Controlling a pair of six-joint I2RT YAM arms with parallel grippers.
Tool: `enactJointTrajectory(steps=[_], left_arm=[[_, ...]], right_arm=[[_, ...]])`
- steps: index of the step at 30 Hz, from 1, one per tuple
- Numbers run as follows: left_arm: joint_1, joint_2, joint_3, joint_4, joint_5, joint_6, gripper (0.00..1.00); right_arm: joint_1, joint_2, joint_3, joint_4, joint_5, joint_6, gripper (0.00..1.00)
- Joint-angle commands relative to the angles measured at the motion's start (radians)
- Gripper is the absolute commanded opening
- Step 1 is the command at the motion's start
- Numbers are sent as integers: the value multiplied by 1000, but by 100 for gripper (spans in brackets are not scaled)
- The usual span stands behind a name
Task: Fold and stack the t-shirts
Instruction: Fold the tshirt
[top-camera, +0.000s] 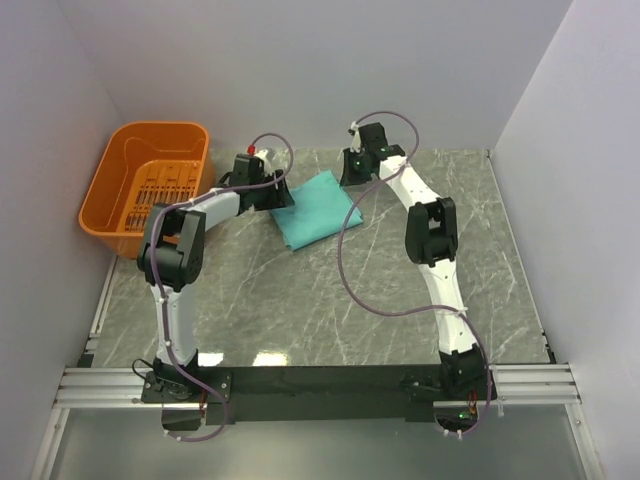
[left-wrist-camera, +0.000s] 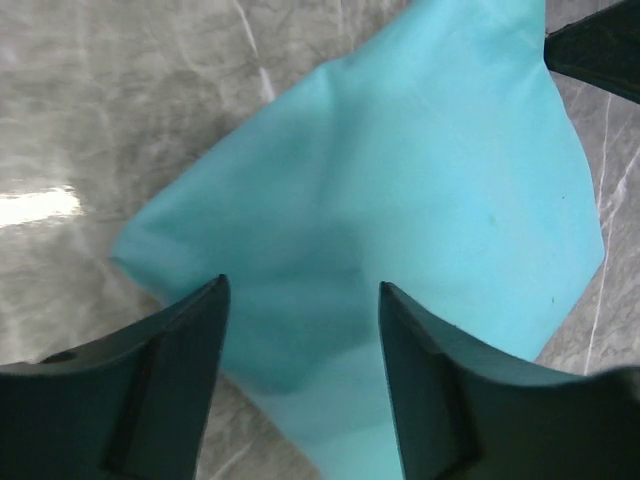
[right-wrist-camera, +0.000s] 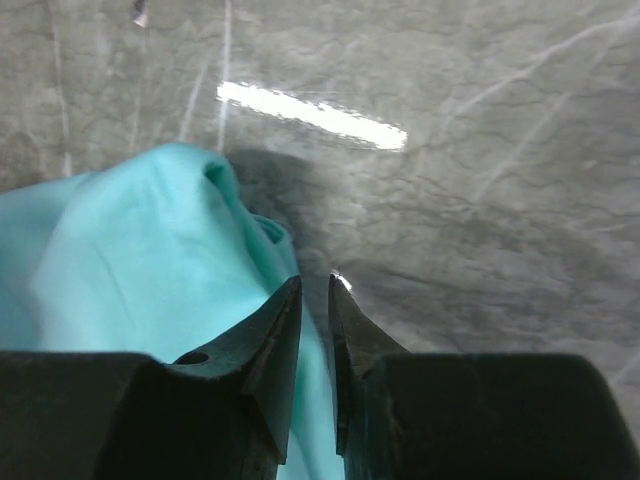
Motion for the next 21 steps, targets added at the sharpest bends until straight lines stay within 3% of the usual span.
enactJointTrajectory(steps=[1,10,18,21], left_arm=[[12,-112,-21,86,7,-5,70],[13,-393,-138,115,-174,87,81],[19,-836,-439,144,-261,81,100],[21,-977,-517,98,-220,74,99]], right_arm=[[-24,-50,-13,9,-10,-38,25],[-75,-271,-296,45,-207,-127,64],[-76,-267,-395,19,-358,-110,69],[-67,-233,-385,-15,-392,-120,69]])
